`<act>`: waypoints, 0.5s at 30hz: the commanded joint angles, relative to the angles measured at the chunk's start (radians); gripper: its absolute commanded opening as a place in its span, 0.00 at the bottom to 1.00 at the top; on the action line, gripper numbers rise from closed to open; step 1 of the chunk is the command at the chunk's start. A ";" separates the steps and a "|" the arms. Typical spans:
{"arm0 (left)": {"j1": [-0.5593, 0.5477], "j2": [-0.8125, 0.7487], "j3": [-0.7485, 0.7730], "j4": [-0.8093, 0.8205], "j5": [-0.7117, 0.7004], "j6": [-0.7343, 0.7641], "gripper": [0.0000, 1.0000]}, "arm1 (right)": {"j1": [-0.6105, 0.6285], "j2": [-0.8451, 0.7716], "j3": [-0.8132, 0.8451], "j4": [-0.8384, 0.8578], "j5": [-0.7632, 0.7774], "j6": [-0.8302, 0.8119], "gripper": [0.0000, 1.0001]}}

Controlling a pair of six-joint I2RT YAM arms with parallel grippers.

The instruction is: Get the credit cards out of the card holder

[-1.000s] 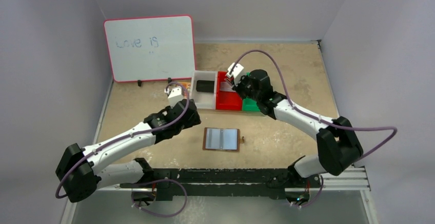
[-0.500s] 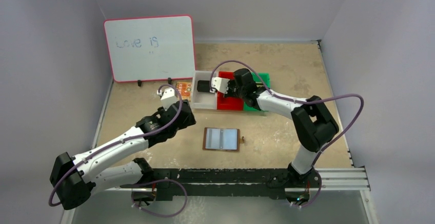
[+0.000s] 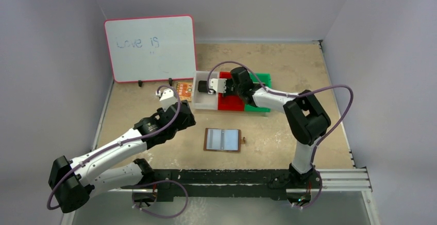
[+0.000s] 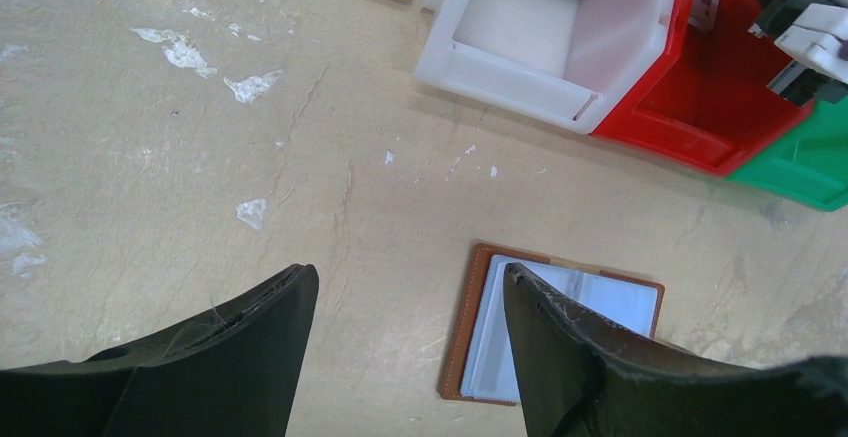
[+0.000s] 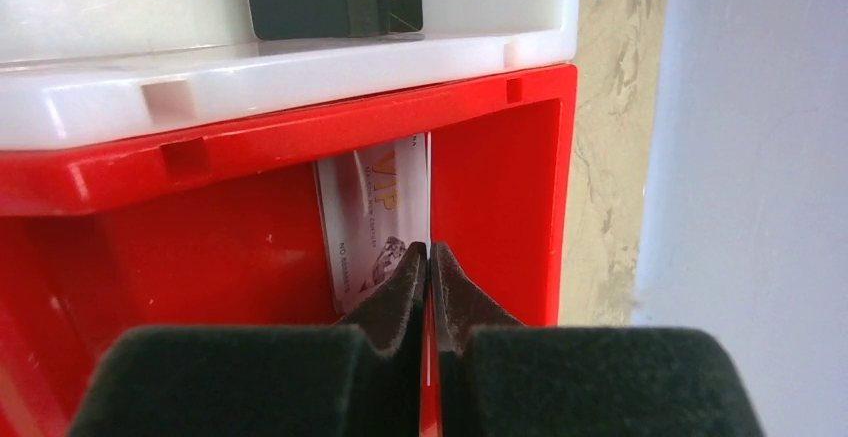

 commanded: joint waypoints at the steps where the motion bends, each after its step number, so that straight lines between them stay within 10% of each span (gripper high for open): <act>1: 0.008 -0.015 -0.003 0.006 -0.020 -0.006 0.69 | -0.002 0.033 0.029 0.091 0.032 -0.032 0.04; 15: 0.008 -0.022 -0.001 -0.007 -0.023 -0.005 0.68 | -0.002 0.084 0.009 0.183 0.078 -0.036 0.16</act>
